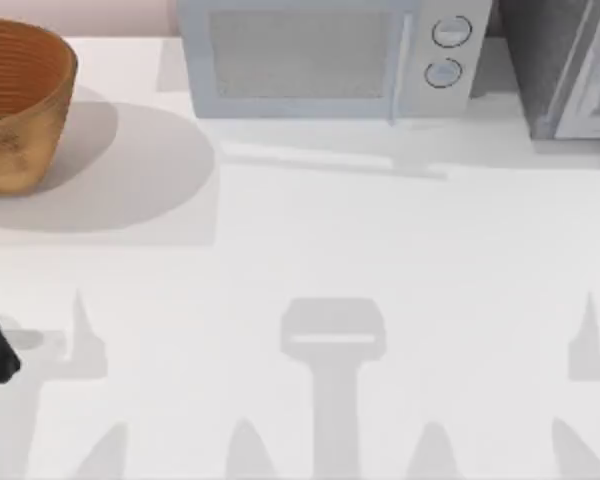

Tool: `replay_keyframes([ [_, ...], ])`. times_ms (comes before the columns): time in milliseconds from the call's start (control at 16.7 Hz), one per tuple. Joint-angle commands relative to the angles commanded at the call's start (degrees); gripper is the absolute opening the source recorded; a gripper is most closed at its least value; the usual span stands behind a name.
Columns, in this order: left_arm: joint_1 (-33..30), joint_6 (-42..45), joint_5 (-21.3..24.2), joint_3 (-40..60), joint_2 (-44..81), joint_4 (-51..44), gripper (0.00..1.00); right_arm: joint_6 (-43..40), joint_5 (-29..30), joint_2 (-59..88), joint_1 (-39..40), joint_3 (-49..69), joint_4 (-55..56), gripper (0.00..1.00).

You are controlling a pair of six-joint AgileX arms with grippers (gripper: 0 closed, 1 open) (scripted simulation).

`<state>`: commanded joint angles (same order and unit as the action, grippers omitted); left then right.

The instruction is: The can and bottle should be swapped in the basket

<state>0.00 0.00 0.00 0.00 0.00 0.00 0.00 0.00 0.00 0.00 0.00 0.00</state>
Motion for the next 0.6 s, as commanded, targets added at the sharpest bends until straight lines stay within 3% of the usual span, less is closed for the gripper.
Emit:
replay_keyframes([
  [300,0.9,0.2,0.7,3.4,3.0,-1.5,1.00,0.0,0.0,0.0,0.0,0.0,0.0,1.00],
  [600,4.6,1.2,4.0,20.3,19.0,-10.3,1.00,0.0,0.0,0.0,0.0,0.0,0.0,1.00],
])
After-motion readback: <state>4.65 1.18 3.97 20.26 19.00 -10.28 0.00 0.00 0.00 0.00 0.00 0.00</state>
